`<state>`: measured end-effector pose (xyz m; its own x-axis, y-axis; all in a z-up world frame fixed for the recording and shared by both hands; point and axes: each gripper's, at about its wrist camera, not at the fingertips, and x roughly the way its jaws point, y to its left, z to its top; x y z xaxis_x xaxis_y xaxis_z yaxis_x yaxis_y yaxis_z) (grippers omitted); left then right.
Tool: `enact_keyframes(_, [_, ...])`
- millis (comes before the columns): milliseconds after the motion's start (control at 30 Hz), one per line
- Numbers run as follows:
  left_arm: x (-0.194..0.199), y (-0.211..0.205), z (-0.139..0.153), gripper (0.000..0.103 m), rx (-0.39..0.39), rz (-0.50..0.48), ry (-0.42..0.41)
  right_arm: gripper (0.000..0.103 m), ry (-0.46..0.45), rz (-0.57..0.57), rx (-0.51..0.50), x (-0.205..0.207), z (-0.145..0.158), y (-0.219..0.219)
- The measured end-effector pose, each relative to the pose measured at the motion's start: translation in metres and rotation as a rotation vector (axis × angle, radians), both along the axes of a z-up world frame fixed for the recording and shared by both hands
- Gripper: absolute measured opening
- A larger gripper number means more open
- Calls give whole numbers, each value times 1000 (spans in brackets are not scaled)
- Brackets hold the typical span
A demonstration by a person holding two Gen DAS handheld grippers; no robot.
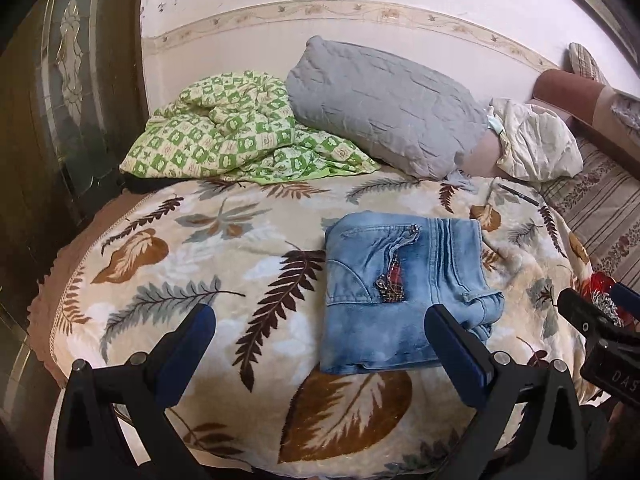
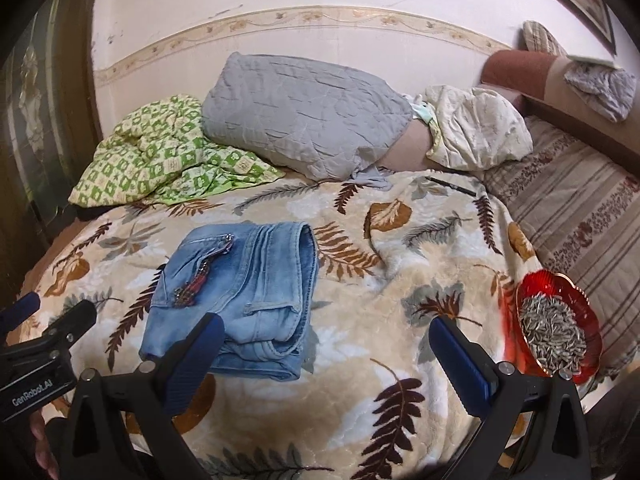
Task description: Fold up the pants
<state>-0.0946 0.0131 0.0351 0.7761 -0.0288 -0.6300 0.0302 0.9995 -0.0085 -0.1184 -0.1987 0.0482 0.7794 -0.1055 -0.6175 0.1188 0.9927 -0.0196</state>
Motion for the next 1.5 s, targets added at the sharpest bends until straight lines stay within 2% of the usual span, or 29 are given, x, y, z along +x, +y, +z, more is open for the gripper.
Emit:
enact_keyframes(300, [6,-3,-9,103,11,-10,18,103,29,13,23,10,-12,2])
enact_keyframes(1000, [5,-15,-13,103,27,-56,20,103,30,27,6,11,-16,3])
enact_keyframes(1500, [4,-11,-13,103,14,-49,12,103,30,21,3,9,-16,3])
